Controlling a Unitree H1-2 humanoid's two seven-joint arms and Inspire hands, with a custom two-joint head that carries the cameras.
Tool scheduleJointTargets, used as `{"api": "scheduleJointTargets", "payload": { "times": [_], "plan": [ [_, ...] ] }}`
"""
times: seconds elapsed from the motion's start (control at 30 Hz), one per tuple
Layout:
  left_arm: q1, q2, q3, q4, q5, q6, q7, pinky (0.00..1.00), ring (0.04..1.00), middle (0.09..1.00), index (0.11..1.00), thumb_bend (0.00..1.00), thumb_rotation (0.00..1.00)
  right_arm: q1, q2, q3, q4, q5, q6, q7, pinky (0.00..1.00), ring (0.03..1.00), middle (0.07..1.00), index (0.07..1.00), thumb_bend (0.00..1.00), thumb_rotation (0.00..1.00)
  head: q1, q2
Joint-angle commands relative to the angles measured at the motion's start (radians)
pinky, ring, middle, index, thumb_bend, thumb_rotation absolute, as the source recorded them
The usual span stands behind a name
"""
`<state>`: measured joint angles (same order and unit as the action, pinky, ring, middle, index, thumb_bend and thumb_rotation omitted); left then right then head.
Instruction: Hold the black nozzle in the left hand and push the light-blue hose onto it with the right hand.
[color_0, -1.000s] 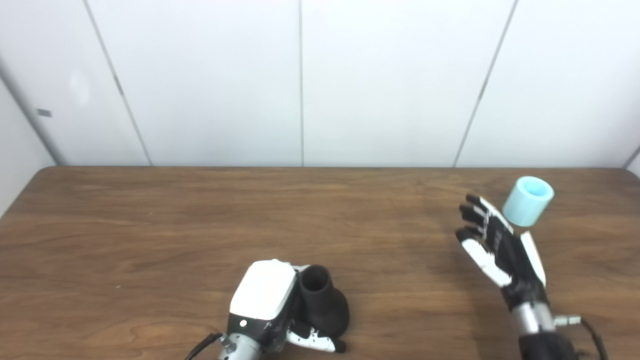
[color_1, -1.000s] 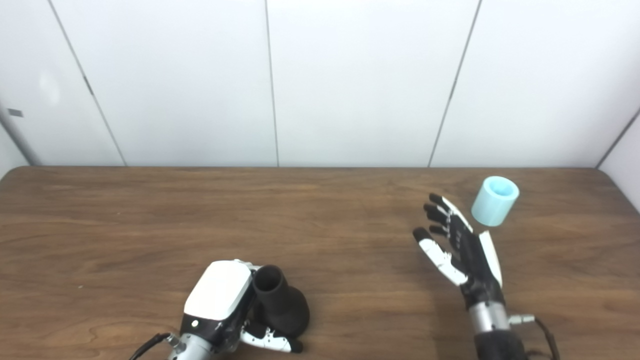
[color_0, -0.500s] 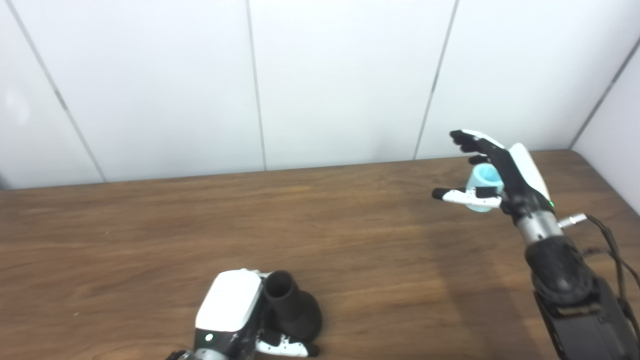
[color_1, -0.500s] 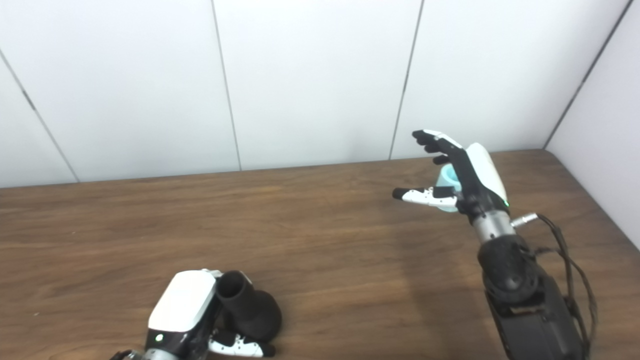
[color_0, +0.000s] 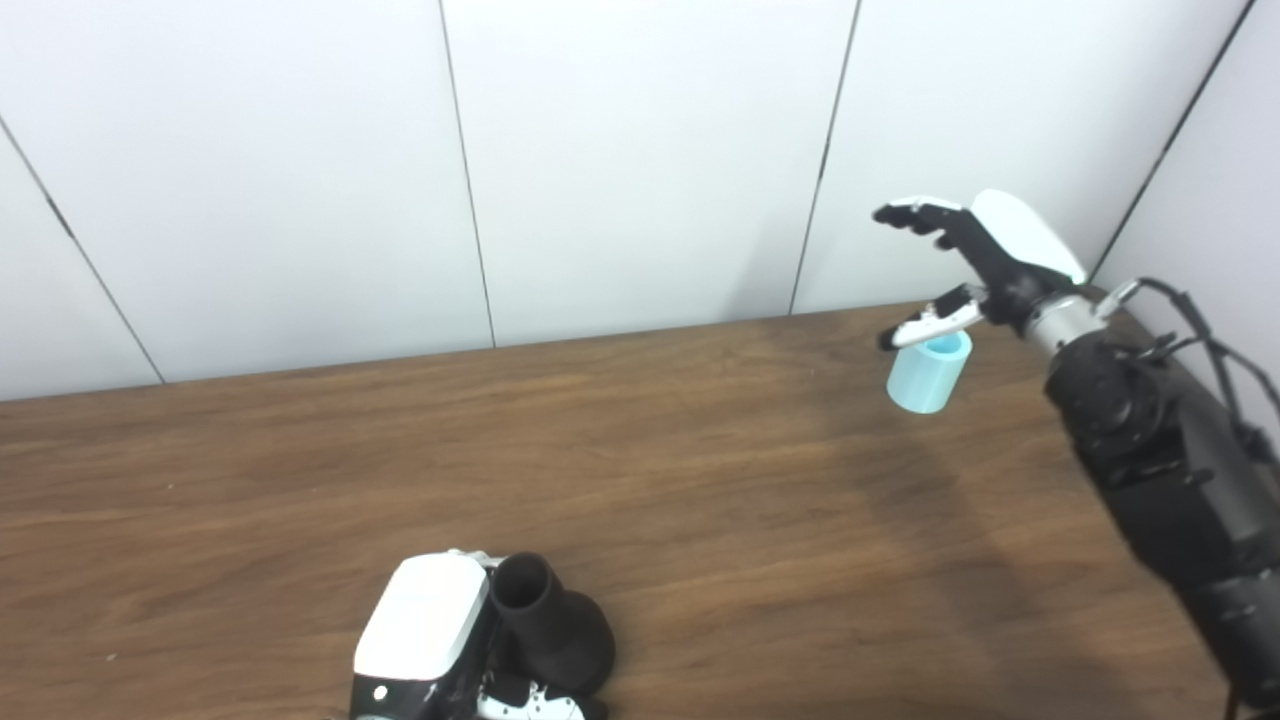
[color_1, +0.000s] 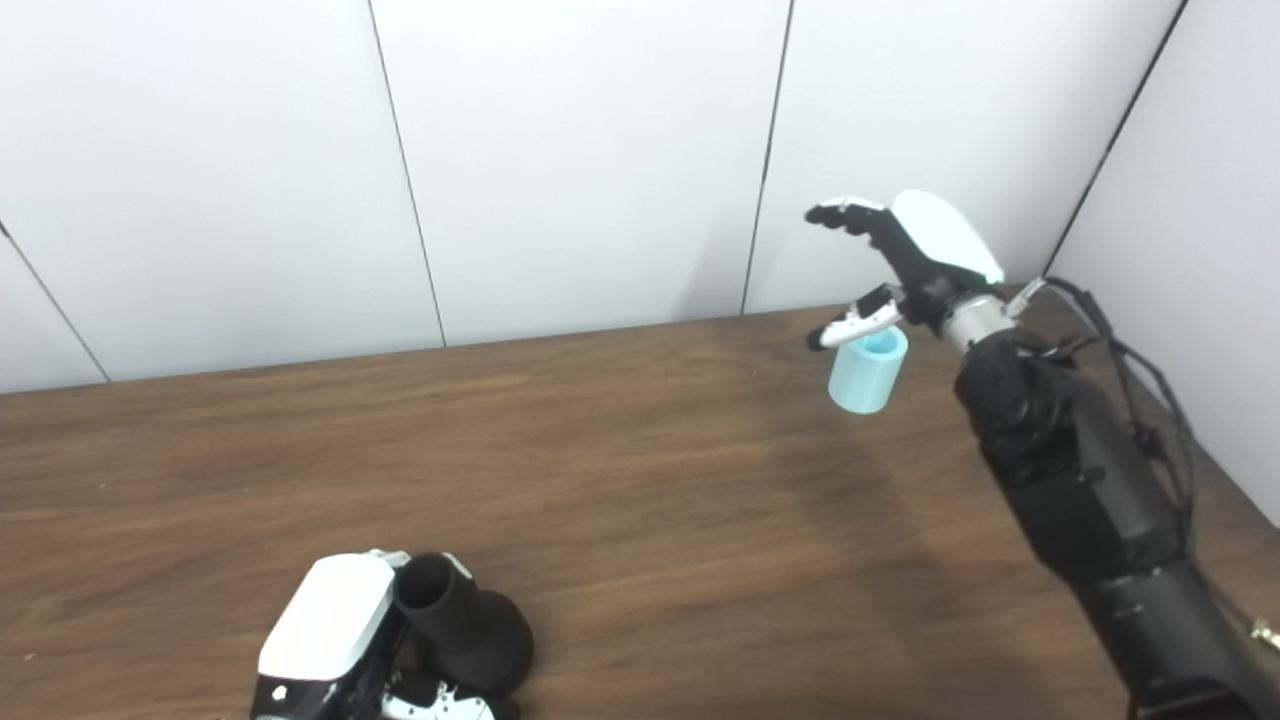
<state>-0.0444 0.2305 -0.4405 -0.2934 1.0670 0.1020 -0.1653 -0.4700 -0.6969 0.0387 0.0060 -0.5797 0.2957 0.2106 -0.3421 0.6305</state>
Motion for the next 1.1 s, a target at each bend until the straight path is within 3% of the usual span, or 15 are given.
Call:
{"api": "scheduleJointTargets", "payload": {
  "times": [0.0, 0.2, 0.37, 0.47, 0.57, 0.77, 0.9, 1.07],
  "plan": [
    [0.023, 0.007, -0.010, 0.009, -0.018, -0.007, -0.045, 0.70, 0.612, 0.479, 0.491, 0.52, 0.00, -0.055, -0.052, 0.026, 0.029, -0.044, -0.024, 0.016, 0.79, 0.859, 0.823, 0.784, 0.87, 0.10, -0.001, 0.001],
    [0.025, 0.005, -0.011, 0.011, -0.019, -0.008, -0.049, 0.70, 0.612, 0.469, 0.494, 0.52, 0.00, -0.096, -0.078, 0.126, 0.179, -0.114, -0.049, 0.039, 0.85, 0.886, 0.837, 0.800, 0.91, 0.12, -0.004, -0.005],
    [0.030, 0.003, -0.014, 0.001, -0.015, -0.007, -0.054, 0.70, 0.608, 0.458, 0.498, 0.52, 0.00, -0.130, -0.078, 0.176, 0.304, -0.147, -0.087, 0.020, 0.93, 0.911, 0.859, 0.808, 0.95, 0.22, 0.000, -0.002],
    [0.032, 0.004, -0.015, -0.006, -0.007, -0.002, -0.063, 0.71, 0.607, 0.459, 0.498, 0.52, 0.00, -0.143, -0.072, 0.185, 0.361, -0.150, -0.103, 0.013, 0.86, 0.902, 0.851, 0.810, 0.98, 0.28, 0.001, -0.002],
    [0.034, 0.005, -0.014, -0.008, -0.005, -0.003, -0.062, 0.71, 0.606, 0.464, 0.497, 0.53, 0.00, -0.151, -0.068, 0.189, 0.413, -0.139, -0.131, 0.001, 0.87, 0.888, 0.841, 0.812, 1.00, 0.34, -0.004, 0.002],
    [0.036, 0.007, -0.013, -0.012, -0.007, -0.005, -0.063, 0.72, 0.602, 0.461, 0.498, 0.52, 0.00, -0.149, -0.057, 0.182, 0.462, -0.117, -0.158, -0.022, 0.90, 0.869, 0.828, 0.820, 1.00, 0.29, -0.003, 0.006],
    [0.036, 0.002, -0.012, -0.014, -0.006, 0.004, -0.074, 0.72, 0.610, 0.472, 0.494, 0.52, 0.00, -0.145, -0.050, 0.174, 0.486, -0.111, -0.182, -0.075, 0.80, 0.787, 0.783, 0.783, 0.97, 0.25, 0.002, 0.010],
    [0.037, -0.001, -0.009, -0.014, -0.008, 0.008, -0.080, 0.72, 0.613, 0.472, 0.493, 0.53, 0.00, -0.136, -0.045, 0.150, 0.481, -0.072, -0.187, -0.082, 0.68, 0.704, 0.754, 0.769, 0.93, 0.19, 0.002, 0.010]
  ]
}}
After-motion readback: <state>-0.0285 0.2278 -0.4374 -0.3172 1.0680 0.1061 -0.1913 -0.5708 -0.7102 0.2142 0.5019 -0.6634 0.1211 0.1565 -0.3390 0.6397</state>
